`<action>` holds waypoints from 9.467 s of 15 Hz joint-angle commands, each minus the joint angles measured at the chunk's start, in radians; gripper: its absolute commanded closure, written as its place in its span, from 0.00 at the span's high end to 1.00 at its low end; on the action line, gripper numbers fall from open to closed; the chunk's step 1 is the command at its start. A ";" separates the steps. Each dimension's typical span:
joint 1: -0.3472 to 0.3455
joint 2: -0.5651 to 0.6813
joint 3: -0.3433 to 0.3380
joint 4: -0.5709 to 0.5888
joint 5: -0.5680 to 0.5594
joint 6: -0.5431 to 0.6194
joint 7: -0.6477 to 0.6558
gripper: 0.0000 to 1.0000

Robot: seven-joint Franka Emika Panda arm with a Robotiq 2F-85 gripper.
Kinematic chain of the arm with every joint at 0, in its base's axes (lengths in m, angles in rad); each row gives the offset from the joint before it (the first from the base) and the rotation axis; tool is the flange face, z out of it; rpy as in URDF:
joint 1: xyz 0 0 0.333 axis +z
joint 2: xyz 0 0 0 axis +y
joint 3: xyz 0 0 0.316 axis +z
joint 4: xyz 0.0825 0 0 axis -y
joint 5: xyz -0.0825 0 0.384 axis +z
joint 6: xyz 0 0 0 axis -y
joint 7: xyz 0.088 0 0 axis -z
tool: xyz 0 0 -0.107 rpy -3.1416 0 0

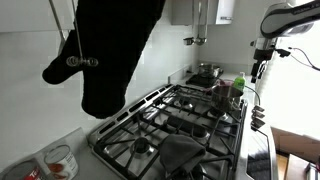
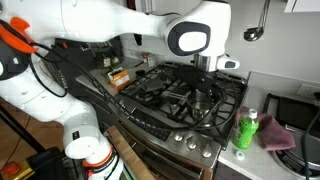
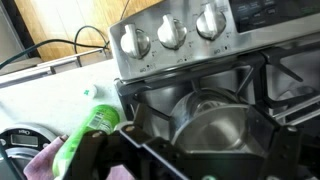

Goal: Put the white lid on the green bottle.

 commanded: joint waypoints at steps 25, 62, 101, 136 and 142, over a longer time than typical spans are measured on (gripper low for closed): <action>-0.137 0.137 -0.131 -0.001 0.041 0.103 -0.318 1.00; -0.364 0.468 -0.075 -0.015 0.853 0.429 -1.104 1.00; -0.392 0.565 -0.041 0.026 1.078 0.471 -1.258 0.50; -0.383 0.627 0.001 0.095 1.122 0.484 -1.238 0.08; -0.395 0.623 -0.011 0.091 1.134 0.495 -1.241 0.64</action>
